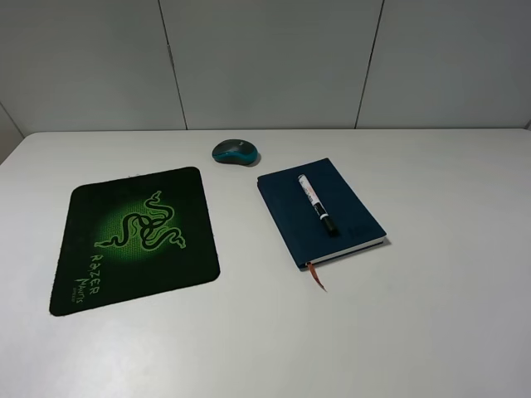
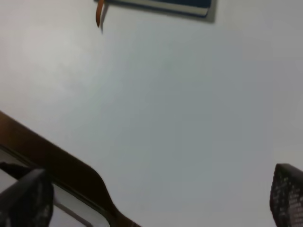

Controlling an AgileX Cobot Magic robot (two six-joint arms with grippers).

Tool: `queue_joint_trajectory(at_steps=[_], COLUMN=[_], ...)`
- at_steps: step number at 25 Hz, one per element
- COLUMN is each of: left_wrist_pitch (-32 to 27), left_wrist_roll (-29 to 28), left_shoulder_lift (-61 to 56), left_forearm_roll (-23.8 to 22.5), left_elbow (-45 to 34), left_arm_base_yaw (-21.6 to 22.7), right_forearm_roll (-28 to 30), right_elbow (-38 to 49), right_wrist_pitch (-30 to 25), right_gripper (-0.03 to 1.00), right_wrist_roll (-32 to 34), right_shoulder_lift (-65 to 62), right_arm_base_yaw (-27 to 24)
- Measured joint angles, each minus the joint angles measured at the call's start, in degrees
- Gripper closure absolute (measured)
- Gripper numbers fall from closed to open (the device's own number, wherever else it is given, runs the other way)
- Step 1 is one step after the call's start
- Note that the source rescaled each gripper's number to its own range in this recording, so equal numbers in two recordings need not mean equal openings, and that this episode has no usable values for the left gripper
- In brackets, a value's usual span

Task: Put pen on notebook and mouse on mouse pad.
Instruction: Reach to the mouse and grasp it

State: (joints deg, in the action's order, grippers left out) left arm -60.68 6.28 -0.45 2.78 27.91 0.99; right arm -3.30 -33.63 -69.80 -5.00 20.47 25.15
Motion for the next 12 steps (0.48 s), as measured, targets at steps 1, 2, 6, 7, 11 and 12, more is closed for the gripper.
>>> queue_joint_trajectory(at_steps=[1,2,6,7,11,12], left_wrist_pitch=[0.0,0.0,0.0,0.0,0.0,0.0], left_wrist_roll=[0.0,0.0,0.0,0.0,0.0,0.0], left_shoulder_lift=[0.0,0.0,0.0,0.0,0.0,0.0], left_forearm_roll=[0.0,0.0,0.0,0.0,0.0,0.0], left_elbow=[0.0,0.0,0.0,0.0,0.0,0.0], left_arm_base_yaw=[0.0,0.0,0.0,0.0,0.0,0.0], right_forearm_roll=[-0.1,-0.2,-1.1,-1.4,-1.7,-1.8], right_elbow=[0.7,1.3,3.5,3.7,4.0,4.0], right_wrist_pitch=[0.5,1.6,6.3,6.9,7.9,8.1], right_gripper=[-0.03,-0.03,-0.03,-0.03,-0.03,-0.03], right_wrist_roll=[-0.3,-0.5,-0.7,-0.7,-0.8,-0.8], right_shoulder_lift=[-0.2,-0.2,-0.3,-0.3,-0.3,-0.3], right_arm_base_yaw=[0.0,0.0,0.0,0.0,0.0,0.0])
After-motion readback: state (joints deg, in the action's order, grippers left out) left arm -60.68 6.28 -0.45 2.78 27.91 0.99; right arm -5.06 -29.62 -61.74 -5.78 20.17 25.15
